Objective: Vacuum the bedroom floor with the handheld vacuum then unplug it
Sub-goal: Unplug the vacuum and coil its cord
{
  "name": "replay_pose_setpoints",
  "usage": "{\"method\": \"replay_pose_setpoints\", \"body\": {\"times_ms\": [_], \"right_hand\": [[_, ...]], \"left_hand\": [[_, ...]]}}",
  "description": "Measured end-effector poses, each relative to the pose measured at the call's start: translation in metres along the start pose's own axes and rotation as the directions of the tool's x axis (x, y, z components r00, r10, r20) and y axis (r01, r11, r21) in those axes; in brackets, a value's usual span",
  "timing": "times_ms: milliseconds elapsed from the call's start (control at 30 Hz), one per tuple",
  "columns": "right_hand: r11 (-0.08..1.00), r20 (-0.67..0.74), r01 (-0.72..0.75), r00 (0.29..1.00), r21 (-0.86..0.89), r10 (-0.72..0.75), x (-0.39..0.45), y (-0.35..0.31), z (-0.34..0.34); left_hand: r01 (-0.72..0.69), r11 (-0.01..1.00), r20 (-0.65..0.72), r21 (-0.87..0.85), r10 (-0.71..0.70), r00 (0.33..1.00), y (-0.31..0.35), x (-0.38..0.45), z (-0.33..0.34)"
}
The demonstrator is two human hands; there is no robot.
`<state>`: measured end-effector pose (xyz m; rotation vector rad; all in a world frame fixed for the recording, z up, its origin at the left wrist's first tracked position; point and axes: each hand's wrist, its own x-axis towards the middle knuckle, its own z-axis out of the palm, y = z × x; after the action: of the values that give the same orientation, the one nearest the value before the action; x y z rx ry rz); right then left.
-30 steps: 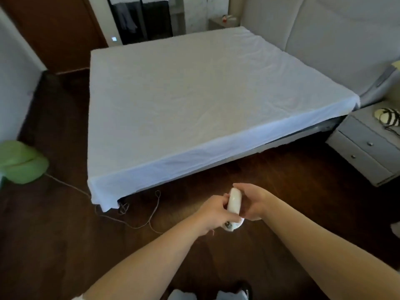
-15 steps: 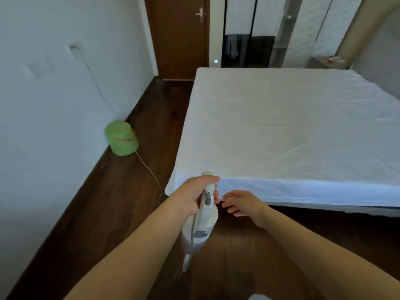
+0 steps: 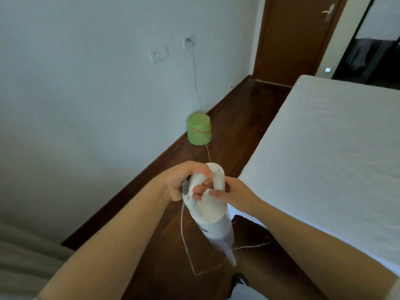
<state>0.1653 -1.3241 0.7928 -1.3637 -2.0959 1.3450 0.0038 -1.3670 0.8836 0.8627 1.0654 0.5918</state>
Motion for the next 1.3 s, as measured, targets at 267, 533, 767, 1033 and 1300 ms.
{"method": "replay_pose_setpoints", "body": {"times_ms": [267, 533, 767, 1033, 1300], "right_hand": [[0.983, -0.115, 0.164, 0.978, -0.081, -0.173, 0.072, -0.007, -0.020], [0.878, 0.059, 0.431, 0.902, -0.208, -0.429, 0.125, -0.043, -0.033], [0.866, 0.187, 0.454, 0.888, -0.211, -0.420, 0.167, -0.073, -0.006], [0.993, -0.073, 0.108, 0.991, -0.055, -0.112, 0.201, -0.087, 0.062], [1.000, 0.503, -0.010, 0.864, -0.006, 0.011, 0.239, -0.125, 0.166]], "left_hand": [[-0.111, 0.984, -0.256, -0.139, 0.073, 0.964, 0.036, 0.021, -0.026], [-0.264, 0.954, -0.481, -0.142, 0.166, 0.861, 0.051, 0.033, -0.045], [-0.342, 0.910, -0.587, -0.236, 0.147, 0.796, 0.058, 0.028, -0.091], [-0.496, 0.791, -0.697, -0.358, 0.127, 0.705, 0.070, 0.014, -0.176], [-0.654, 0.662, -0.781, -0.367, 0.163, 0.603, 0.098, -0.015, -0.258]]}}
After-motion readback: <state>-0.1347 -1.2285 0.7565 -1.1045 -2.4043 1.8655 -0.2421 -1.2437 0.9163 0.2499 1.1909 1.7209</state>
